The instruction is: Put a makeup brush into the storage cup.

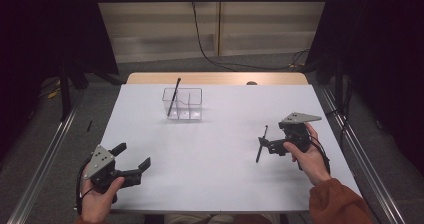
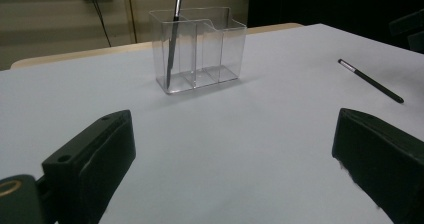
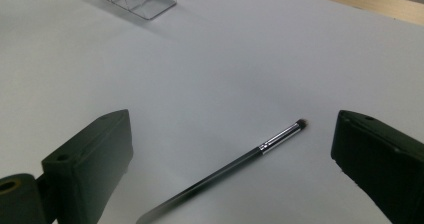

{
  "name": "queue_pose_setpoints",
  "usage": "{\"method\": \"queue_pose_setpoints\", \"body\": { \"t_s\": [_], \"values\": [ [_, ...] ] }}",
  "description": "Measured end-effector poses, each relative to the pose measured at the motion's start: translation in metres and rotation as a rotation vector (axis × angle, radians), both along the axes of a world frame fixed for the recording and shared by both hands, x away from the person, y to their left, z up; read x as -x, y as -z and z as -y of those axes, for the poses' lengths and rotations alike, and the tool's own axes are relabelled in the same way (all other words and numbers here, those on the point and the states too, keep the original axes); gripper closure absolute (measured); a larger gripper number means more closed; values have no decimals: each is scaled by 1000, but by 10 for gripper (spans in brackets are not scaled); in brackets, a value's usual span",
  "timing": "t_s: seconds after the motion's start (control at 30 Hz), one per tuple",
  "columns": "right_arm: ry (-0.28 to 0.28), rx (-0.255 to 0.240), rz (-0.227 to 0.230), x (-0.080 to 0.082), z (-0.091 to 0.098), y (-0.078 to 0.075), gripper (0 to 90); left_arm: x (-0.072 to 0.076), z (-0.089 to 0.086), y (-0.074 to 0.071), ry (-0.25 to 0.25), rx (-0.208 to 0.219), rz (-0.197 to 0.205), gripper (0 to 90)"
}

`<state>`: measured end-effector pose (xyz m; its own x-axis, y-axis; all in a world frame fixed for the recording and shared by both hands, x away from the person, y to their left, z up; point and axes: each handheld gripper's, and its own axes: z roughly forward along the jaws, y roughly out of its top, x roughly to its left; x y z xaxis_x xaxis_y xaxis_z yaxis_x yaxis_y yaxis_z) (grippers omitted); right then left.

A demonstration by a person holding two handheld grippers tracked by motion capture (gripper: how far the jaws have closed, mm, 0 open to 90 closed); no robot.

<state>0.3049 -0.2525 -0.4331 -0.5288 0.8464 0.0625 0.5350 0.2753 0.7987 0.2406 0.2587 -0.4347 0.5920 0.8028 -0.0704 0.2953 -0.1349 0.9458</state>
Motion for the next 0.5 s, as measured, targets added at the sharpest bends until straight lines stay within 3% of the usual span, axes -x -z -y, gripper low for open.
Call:
{"method": "queue_pose_setpoints", "body": {
  "t_s": [0.13, 0.5],
  "values": [
    [29, 45, -19, -7, -2, -2, 28, 0, 2, 0, 23, -13, 7, 36],
    [2, 142, -225, -25, -14, -2, 39, -4, -4, 3, -3, -17, 3, 36]
  ]
}}
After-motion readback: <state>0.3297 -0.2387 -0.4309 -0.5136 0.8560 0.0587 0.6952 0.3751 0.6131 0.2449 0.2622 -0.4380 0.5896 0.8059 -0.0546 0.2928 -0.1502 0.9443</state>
